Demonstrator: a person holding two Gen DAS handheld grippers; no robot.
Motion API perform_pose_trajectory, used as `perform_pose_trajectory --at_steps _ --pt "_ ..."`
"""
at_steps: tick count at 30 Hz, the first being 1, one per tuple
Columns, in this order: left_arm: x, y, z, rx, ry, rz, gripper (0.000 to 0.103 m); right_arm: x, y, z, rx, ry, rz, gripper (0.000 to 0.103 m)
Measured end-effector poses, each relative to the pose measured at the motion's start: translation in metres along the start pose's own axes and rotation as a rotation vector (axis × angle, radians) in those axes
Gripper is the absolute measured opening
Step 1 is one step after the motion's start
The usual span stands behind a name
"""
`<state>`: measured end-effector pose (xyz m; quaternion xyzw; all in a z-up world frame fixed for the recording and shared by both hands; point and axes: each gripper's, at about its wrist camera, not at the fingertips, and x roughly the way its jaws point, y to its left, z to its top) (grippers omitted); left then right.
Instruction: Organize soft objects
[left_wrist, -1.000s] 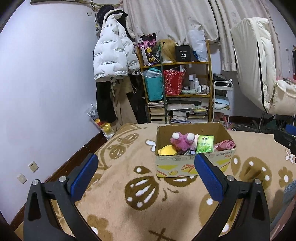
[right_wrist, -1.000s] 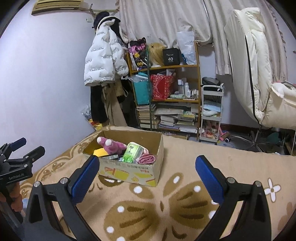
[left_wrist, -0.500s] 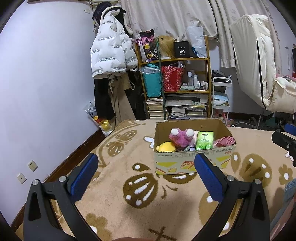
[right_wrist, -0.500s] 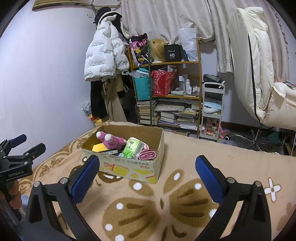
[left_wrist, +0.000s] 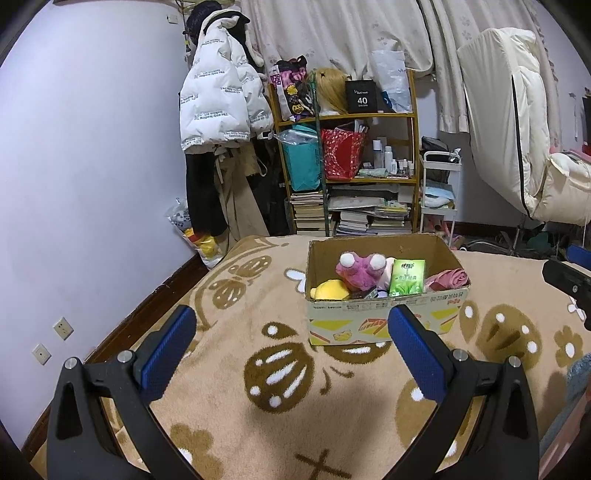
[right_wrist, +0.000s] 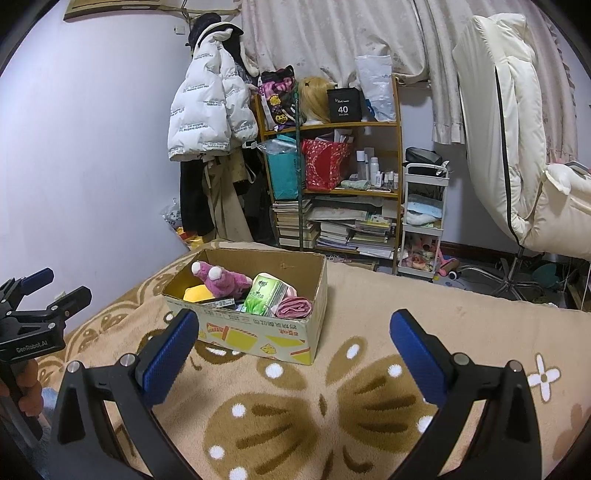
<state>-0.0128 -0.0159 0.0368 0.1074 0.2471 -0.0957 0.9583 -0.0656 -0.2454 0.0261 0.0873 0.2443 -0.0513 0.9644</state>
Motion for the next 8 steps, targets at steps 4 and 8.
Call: perform_pose_trajectory --at_steps 4,8 --pt "-0.0006 -0.0022 0.0003 0.011 0.003 0.004 0.103 -0.0004 -0.0002 0.0002 0.000 0.000 0.000 0.103" --pt "-0.0021 -0.0018 0.0007 0.006 0.000 0.006 0.103 -0.0003 -0.0006 0.0001 0.001 0.001 0.000 0.103"
